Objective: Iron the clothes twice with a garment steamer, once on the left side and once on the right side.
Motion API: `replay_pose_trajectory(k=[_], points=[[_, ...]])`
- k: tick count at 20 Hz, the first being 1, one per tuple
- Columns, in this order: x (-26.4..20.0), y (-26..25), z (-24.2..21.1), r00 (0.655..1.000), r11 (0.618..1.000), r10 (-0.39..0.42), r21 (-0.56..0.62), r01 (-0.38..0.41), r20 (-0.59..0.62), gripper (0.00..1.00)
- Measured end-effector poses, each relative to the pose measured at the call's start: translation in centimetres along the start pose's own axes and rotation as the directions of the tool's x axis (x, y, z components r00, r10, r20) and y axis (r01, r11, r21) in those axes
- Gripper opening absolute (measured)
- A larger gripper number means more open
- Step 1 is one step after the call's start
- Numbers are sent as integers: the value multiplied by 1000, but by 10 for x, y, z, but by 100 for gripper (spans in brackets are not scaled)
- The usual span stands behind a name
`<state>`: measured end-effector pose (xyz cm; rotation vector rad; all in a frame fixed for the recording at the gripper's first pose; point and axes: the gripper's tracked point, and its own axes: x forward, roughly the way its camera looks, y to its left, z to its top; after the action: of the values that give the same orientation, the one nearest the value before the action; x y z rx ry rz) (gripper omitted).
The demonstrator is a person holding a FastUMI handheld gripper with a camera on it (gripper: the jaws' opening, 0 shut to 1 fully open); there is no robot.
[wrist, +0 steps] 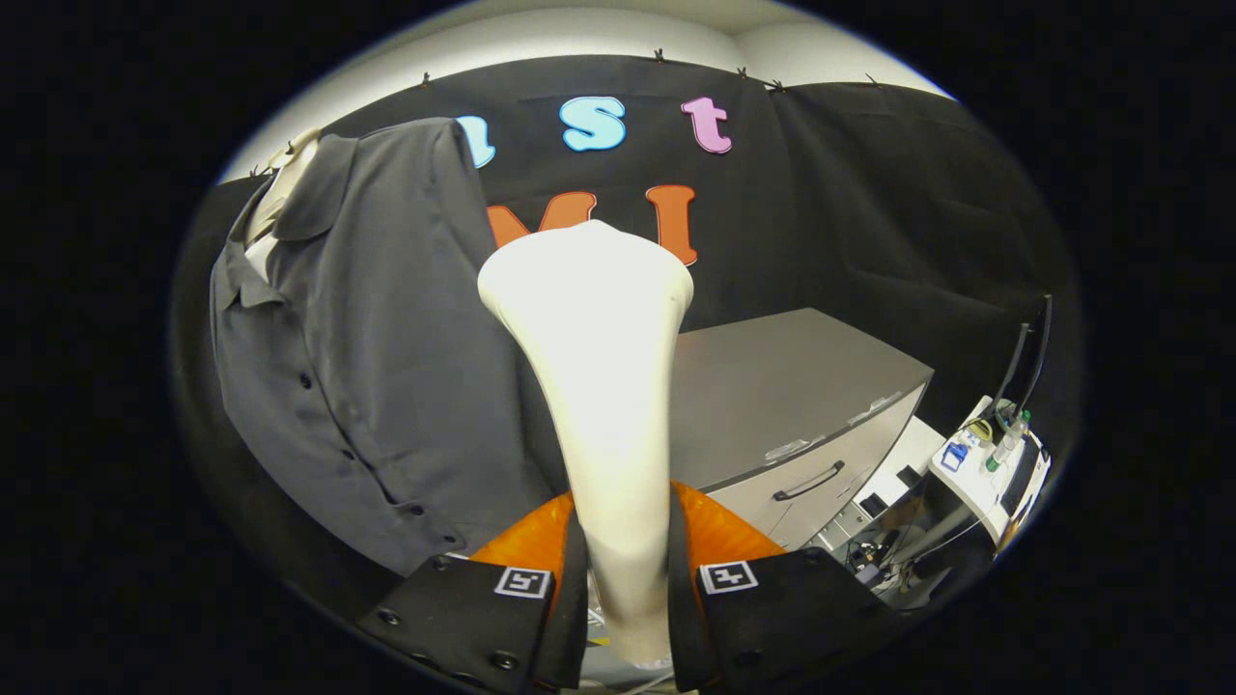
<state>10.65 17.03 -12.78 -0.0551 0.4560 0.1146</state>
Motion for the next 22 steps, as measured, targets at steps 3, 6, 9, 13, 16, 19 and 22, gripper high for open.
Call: replay_pose_trajectory(k=[3, 6, 9, 13, 16, 19, 22], points=[[-14, 28, -6, 1000, 1000, 9, 14, -9, 9, 42], [-28, 50, -6, 1000, 1000, 22, 10, -23, 19, 42], [-30, 66, -2, 999, 1000, 24, 9, -25, 32, 42], [-24, 86, 2, 999, 1000, 24, 11, -24, 31, 42], [-18, 103, 11, 998, 999, 45, -16, -44, 41, 42], [-13, 119, 20, 997, 997, 63, -39, -61, 53, 42], [-3, 138, 24, 995, 994, 90, -63, -87, 49, 42]])
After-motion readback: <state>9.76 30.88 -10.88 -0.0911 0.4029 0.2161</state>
